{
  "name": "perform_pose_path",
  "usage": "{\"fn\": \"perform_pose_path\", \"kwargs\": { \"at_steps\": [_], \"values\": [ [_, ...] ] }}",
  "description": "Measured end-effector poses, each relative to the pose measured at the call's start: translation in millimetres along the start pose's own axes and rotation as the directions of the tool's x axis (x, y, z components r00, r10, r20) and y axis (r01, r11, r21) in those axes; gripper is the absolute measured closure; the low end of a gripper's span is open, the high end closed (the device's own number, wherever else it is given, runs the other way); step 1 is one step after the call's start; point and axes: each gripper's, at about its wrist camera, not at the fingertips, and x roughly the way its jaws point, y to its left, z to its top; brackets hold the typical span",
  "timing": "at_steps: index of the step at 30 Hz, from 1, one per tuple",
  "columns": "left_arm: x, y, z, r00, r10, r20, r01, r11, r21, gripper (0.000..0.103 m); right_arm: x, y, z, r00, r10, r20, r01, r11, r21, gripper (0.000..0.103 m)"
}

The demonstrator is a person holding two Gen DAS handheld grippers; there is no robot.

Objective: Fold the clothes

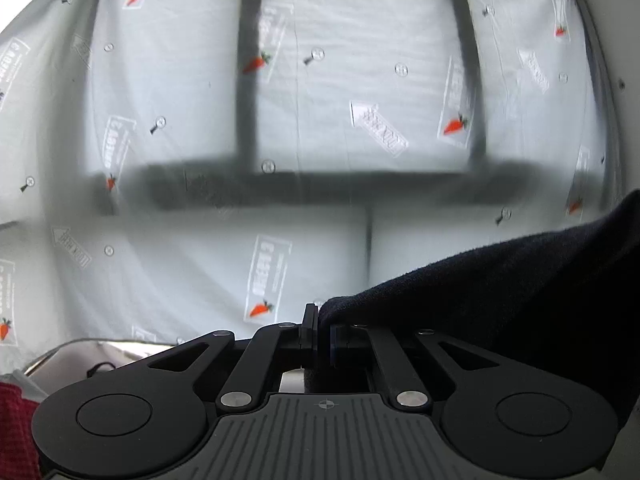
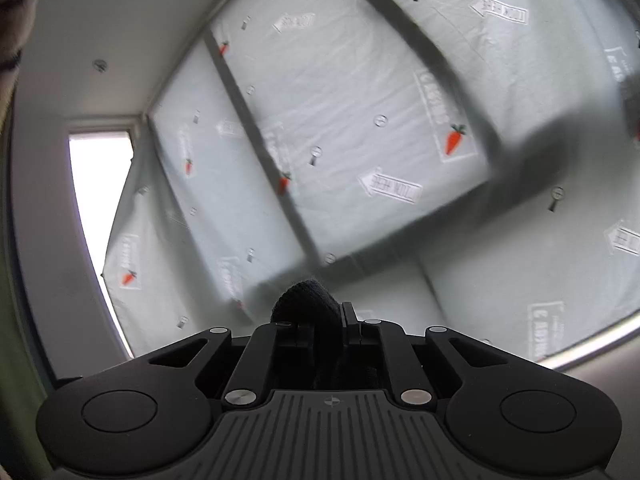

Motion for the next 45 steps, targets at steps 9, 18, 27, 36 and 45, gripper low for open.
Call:
{"fn": "perform_pose_path", "kwargs": {
  "at_steps": [9,18,27,36,45],
  "values": [
    [53.0,-21.6,-121.4,0.968,0.004,-0.251,-0.006,1.000,-0.006,0.081,-1.7,-35.8,-42.5,0.964,-0.219,-0.153,0.225,0.974,0.027,0.090],
    [109.6,-59.2,-268.1,0.899,0.109,-0.424,-0.009,0.973,0.231,0.074,12.8,-116.4,-129.8,0.815,-0.479,-0.327,0.498,0.867,-0.027,0.089],
    [112.3,-32.9,-310.5,0.848,0.122,-0.515,-0.024,0.981,0.193,0.042,-15.6,-163.6,-173.7,0.695,-0.619,-0.367,0.674,0.738,0.031,0.018],
    [89.4,-10.4,-322.5,0.780,-0.080,-0.621,0.089,0.996,-0.016,0.030,-48.7,-176.4,-225.6,0.591,-0.554,-0.587,0.728,0.680,0.091,0.018],
    [101.3,-27.2,-339.5,0.726,-0.070,-0.684,0.098,0.995,0.002,0.024,-3.1,-144.5,-281.1,0.441,-0.497,-0.747,0.691,0.720,-0.071,0.037]
  ]
}}
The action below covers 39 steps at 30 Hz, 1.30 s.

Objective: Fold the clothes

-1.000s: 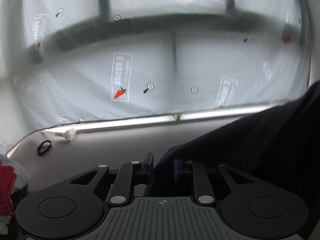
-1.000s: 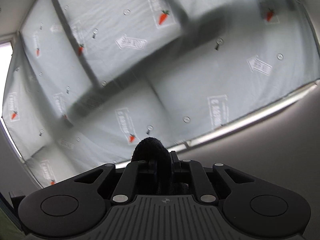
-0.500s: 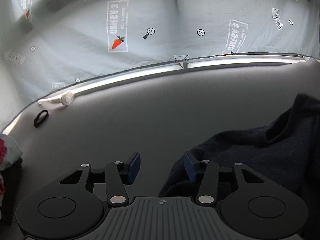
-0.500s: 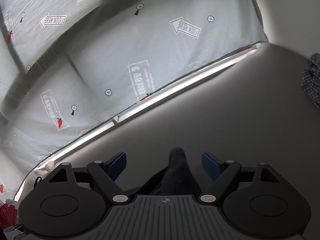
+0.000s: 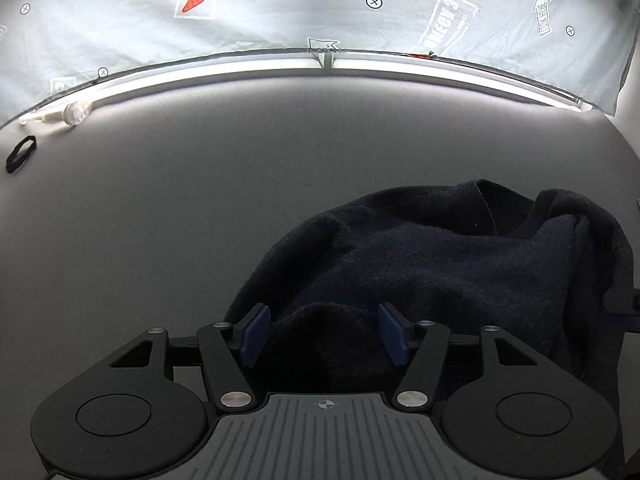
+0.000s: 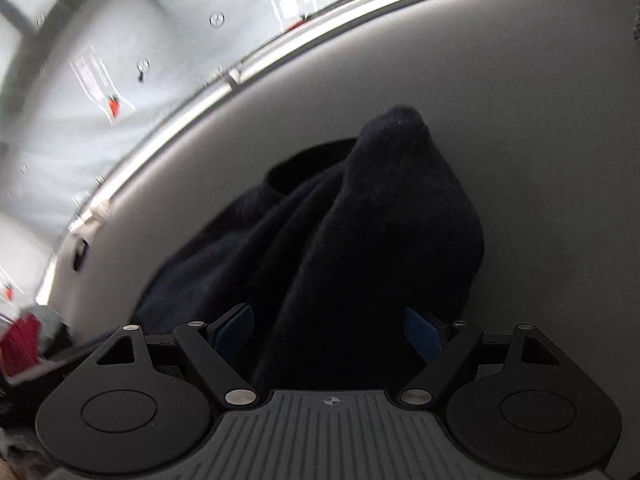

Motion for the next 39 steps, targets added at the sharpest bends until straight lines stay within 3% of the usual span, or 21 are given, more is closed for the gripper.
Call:
{"fn": "perform_pose_path", "kwargs": {
  "at_steps": [1,2,4,6,10,16,20,24,29,33,39],
  "values": [
    [-0.7,-1.5,0.0,1.000,0.005,0.000,-0.005,1.000,0.015,0.024,-0.7,5.1,-0.3,1.000,-0.031,-0.001,0.031,0.999,-0.043,0.061],
    [-1.6,-1.9,-0.3,1.000,0.008,0.002,-0.008,1.000,0.026,0.024,-2.4,9.2,-0.2,0.998,-0.058,0.005,0.059,0.995,-0.076,0.076],
    [-3.3,-1.1,-0.4,1.000,0.009,0.004,-0.009,0.999,0.032,0.024,-12.1,9.7,2.9,0.995,-0.089,0.053,0.093,0.992,-0.082,0.095],
    [-4.6,-0.7,-0.2,1.000,0.011,0.006,-0.012,0.999,0.033,0.024,-21.0,9.1,9.0,0.981,-0.158,0.112,0.169,0.980,-0.101,0.095],
    [-9.9,-3.0,1.0,0.999,0.027,0.032,-0.029,0.998,0.056,0.024,-47.2,-6.6,34.2,0.926,-0.295,0.236,0.323,0.942,-0.088,0.096],
    [-10.2,-3.7,5.2,0.999,0.028,0.019,-0.029,0.999,0.043,0.024,-78.8,-39.9,71.9,0.815,-0.456,0.357,0.504,0.862,-0.050,0.096],
    [-11.8,-1.6,3.1,0.999,0.036,0.014,-0.037,0.998,0.043,0.023,-63.7,-55.1,73.5,0.776,-0.531,0.340,0.585,0.808,-0.071,0.096],
    [-11.7,3.1,7.9,0.999,0.051,0.014,-0.052,0.998,0.034,0.022,-12.3,-69.0,40.0,0.731,-0.631,0.261,0.681,0.704,-0.203,0.096],
    [-3.6,7.2,29.2,0.998,0.047,0.045,-0.050,0.997,0.063,0.022,22.3,-77.2,24.2,0.775,-0.621,0.118,0.630,0.744,-0.224,0.096],
    [14.0,1.1,48.7,0.996,0.036,0.076,-0.047,0.988,0.148,0.018,25.1,-81.2,18.8,0.793,-0.602,0.091,0.608,0.770,-0.194,0.095],
    [74.4,-15.9,64.9,0.999,-0.011,-0.045,0.023,0.961,0.276,0.018,26.4,-84.1,23.3,0.811,-0.581,0.067,0.584,0.800,-0.137,0.094]
  ]
}}
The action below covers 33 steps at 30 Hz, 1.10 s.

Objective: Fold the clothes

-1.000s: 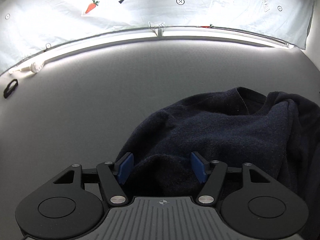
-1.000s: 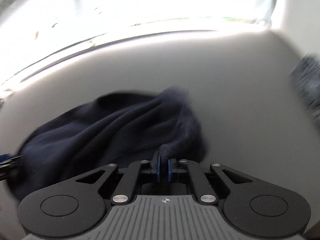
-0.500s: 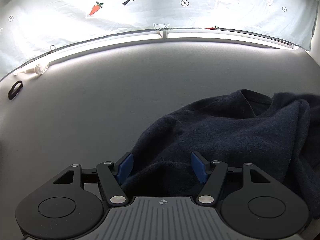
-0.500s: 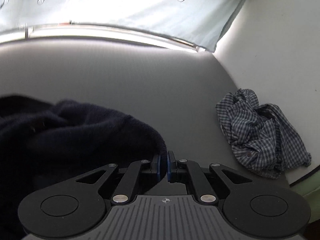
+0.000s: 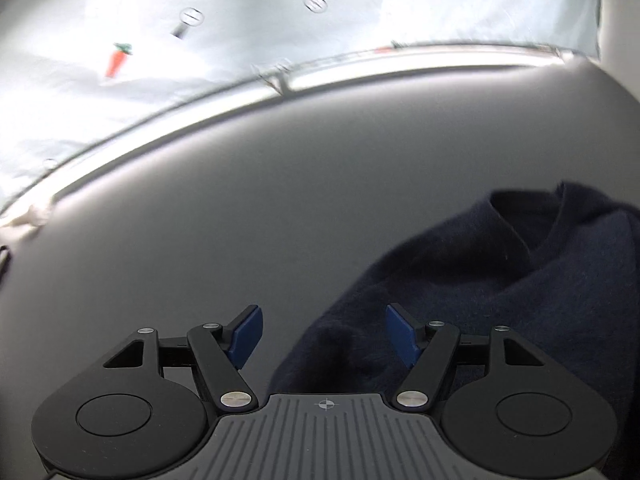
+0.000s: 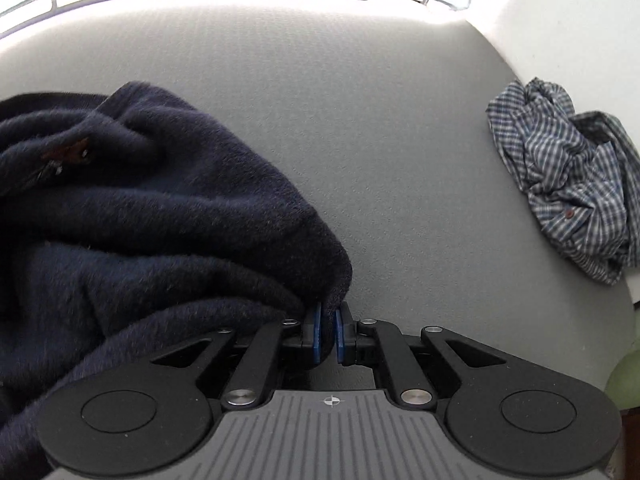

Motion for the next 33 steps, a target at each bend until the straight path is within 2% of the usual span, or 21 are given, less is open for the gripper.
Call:
{"fn": "perform_pose_path", "kwargs": {
  "at_steps": [4,6,9,10,11,12,13,14,15,16,17,19,23,28,30,32,33],
  "values": [
    [24.1,-6.2,4.1,0.999,-0.009,-0.040,0.010,1.000,0.025,0.018,-1.3,-4.4,2.5,1.000,0.021,-0.007,-0.021,1.000,0.017,0.093],
    [33.3,-6.6,5.8,0.998,-0.010,-0.057,0.011,1.000,0.028,0.018,-7.1,-11.5,4.1,0.999,0.050,0.015,-0.051,0.997,0.065,0.091],
    [47.0,-3.4,9.8,0.995,-0.017,-0.102,0.021,0.999,0.033,0.019,-19.6,-29.5,12.7,0.987,0.139,0.080,-0.152,0.969,0.194,0.075],
    [51.9,-0.6,10.7,0.992,-0.026,-0.122,0.031,0.999,0.034,0.022,-24.6,-34.3,17.2,0.980,0.165,0.108,-0.186,0.956,0.228,0.066],
    [57.1,2.6,11.6,0.989,-0.037,-0.143,0.042,0.998,0.035,0.026,-28.7,-36.6,22.0,0.976,0.173,0.132,-0.201,0.948,0.245,0.062],
    [60.4,4.7,12.2,0.987,-0.046,-0.156,0.052,0.998,0.032,0.038,-32.5,-38.3,27.0,0.972,0.178,0.154,-0.213,0.943,0.257,0.058],
    [62.8,7.0,12.7,0.985,-0.053,-0.165,0.058,0.998,0.024,0.056,-35.1,-37.9,32.4,0.970,0.174,0.170,-0.213,0.944,0.251,0.058],
    [65.0,9.3,13.3,0.983,-0.059,-0.173,0.063,0.998,0.015,0.062,-38.1,-37.1,38.3,0.968,0.169,0.188,-0.212,0.946,0.244,0.058],
    [67.3,11.7,13.8,0.981,-0.066,-0.181,0.068,0.998,0.006,0.078,-41.8,-35.8,45.7,0.964,0.164,0.210,-0.212,0.949,0.234,0.058],
    [68.2,13.1,14.6,0.981,-0.067,-0.182,0.068,0.998,-0.001,0.085,-43.8,-35.5,51.1,0.960,0.165,0.227,-0.218,0.948,0.231,0.056],
    [68.1,14.5,16.2,0.983,-0.060,-0.174,0.058,0.998,-0.017,0.086,-44.7,-35.4,56.9,0.955,0.172,0.242,-0.228,0.947,0.228,0.050],
    [66.9,15.2,19.3,0.988,-0.038,-0.153,0.033,0.999,-0.035,0.088,-39.4,-35.3,70.3,0.942,0.215,0.258,-0.273,0.938,0.216,0.047],
    [63.6,18.7,30.4,0.993,0.004,-0.118,-0.008,0.999,-0.039,0.089,-19.5,-23.8,95.4,0.919,0.313,0.240,-0.351,0.927,0.133,0.045],
    [69.5,38.0,47.7,0.994,0.034,-0.105,-0.044,0.995,-0.085,0.089,21.2,-7.5,122.1,0.879,0.464,0.109,-0.471,0.881,0.048,0.043],
    [69.9,46.6,53.7,0.994,0.050,-0.097,-0.059,0.994,-0.091,0.089,31.2,1.9,129.3,0.850,0.524,0.054,-0.526,0.851,0.014,0.038],
    [74.3,52.4,58.2,0.993,0.068,-0.093,-0.078,0.992,-0.098,0.089,35.9,14.3,134.2,0.830,0.557,0.022,-0.557,0.830,-0.029,0.034],
    [76.5,53.1,58.7,0.993,0.074,-0.094,-0.083,0.991,-0.102,0.089,38.1,21.9,136.5,0.828,0.560,0.013,-0.559,0.827,-0.058,0.034]
  ]
}}
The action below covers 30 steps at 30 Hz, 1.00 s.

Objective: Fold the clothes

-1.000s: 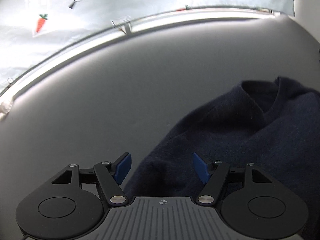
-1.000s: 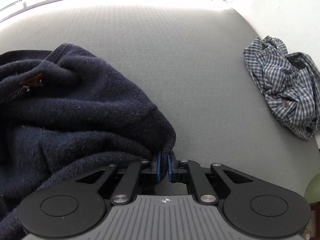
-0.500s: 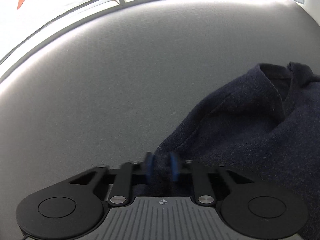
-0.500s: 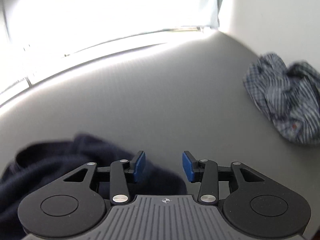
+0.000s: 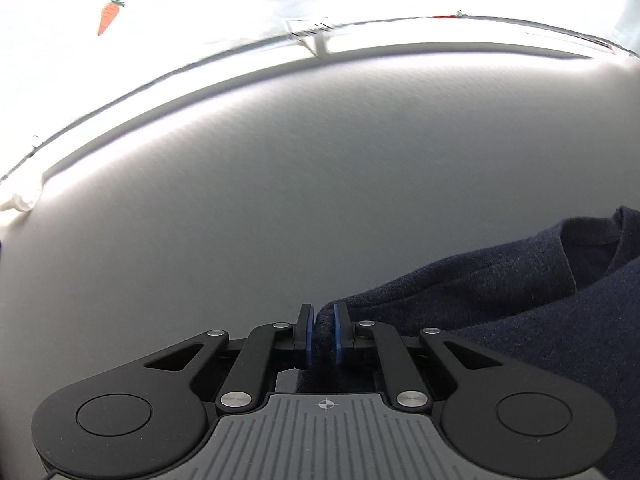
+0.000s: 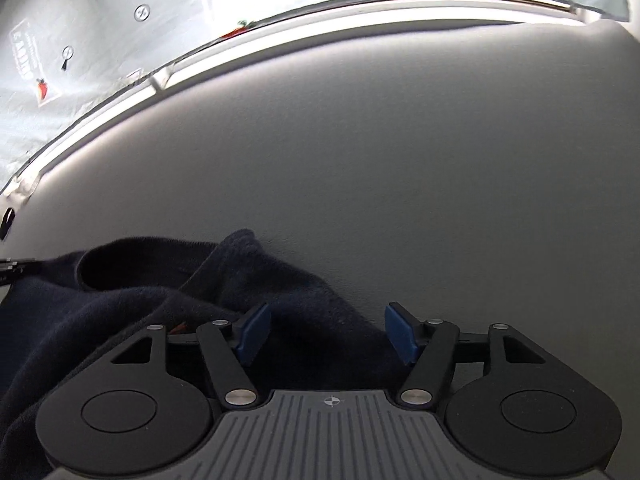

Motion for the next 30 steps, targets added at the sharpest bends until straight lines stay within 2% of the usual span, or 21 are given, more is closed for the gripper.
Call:
{"fn": "perform_pose_path", "kwargs": {
  "at_steps": [1,4,6,8,10,15,17,21,23,26,30],
  "values": [
    [1.5,-0.8,1.2,1.000,0.006,0.000,-0.006,1.000,-0.004,0.089,3.8,7.4,0.8,1.000,-0.006,-0.008,0.006,1.000,-0.029,0.037],
    [5.8,-1.7,4.8,1.000,0.031,0.003,-0.031,0.999,-0.015,0.089,17.6,37.3,4.0,0.997,-0.076,-0.030,0.069,0.978,-0.196,0.084],
    [7.4,-3.2,9.1,0.998,0.056,-0.001,-0.056,0.998,-0.013,0.089,19.8,57.8,9.4,0.990,-0.141,0.001,0.135,0.945,-0.299,0.099],
    [0.2,2.7,12.0,0.996,0.091,-0.002,-0.091,0.996,0.004,0.089,17.8,71.8,14.9,0.984,-0.166,0.061,0.177,0.922,-0.345,0.099],
    [3.9,7.7,19.1,0.992,0.123,-0.004,-0.123,0.992,0.003,0.089,15.5,87.4,24.9,0.967,-0.204,0.153,0.250,0.876,-0.412,0.099],
    [-3.0,24.9,37.2,0.980,0.196,0.025,-0.194,0.979,-0.064,0.089,5.3,120.6,60.0,0.908,-0.213,0.362,0.377,0.794,-0.477,0.100],
    [-8.3,34.3,52.2,0.966,0.247,0.069,-0.241,0.966,-0.094,0.089,0.3,133.8,76.7,0.875,-0.203,0.439,0.420,0.769,-0.481,0.100],
    [-23.1,57.5,78.2,0.944,0.300,0.138,-0.273,0.944,-0.186,0.089,-4.7,149.6,116.9,0.822,-0.172,0.544,0.461,0.761,-0.456,0.100],
    [-24.4,72.9,95.2,0.930,0.328,0.165,-0.285,0.928,-0.241,0.089,-1.3,158.6,134.1,0.807,-0.155,0.570,0.466,0.759,-0.454,0.100],
    [-19.6,84.1,114.4,0.919,0.357,0.168,-0.299,0.908,-0.293,0.089,10.6,169.6,157.2,0.790,-0.134,0.598,0.472,0.756,-0.454,0.100],
    [15.2,102.7,128.1,0.917,0.369,0.151,-0.309,0.896,-0.319,0.089,37.4,173.3,174.2,0.792,-0.151,0.591,0.475,0.761,-0.442,0.099]
  ]
}}
